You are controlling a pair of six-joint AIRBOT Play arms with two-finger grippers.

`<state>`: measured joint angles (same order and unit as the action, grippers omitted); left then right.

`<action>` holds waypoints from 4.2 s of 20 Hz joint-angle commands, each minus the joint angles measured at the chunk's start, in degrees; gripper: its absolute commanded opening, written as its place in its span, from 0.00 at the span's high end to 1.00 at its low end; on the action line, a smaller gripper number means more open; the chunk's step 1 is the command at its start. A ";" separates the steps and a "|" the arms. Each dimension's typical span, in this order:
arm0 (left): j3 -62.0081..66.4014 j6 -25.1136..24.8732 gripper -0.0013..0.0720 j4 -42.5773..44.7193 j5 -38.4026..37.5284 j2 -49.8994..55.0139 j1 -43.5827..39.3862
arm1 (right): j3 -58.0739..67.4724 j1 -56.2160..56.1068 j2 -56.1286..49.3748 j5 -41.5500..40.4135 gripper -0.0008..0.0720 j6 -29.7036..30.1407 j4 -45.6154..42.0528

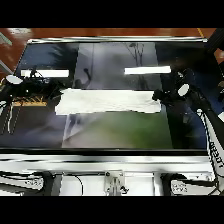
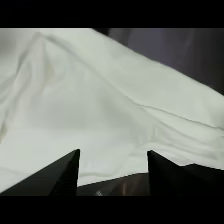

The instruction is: Fold the shirts.

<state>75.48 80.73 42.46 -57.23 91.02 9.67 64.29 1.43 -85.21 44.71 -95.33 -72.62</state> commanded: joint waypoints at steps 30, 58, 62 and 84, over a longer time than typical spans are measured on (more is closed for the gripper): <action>4.90 -3.74 0.31 -1.77 -3.85 -18.25 -6.84 | 0.02 4.46 -4.66 1.64 0.45 -9.01 4.66; 0.33 -6.25 0.94 -3.50 5.25 -12.68 -13.81 | 0.04 6.91 8.33 7.80 0.89 15.43 30.99; -1.14 -3.15 0.94 -4.59 7.10 -4.20 -25.49 | 0.04 6.91 23.87 17.70 0.89 13.11 30.97; -1.11 -27.61 0.94 -51.21 19.69 -5.81 -28.79 | 0.02 2.12 41.11 21.35 0.89 5.49 26.05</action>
<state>74.39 60.16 -9.39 -41.39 93.78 -26.61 64.29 6.68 -43.62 69.78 -90.26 -45.47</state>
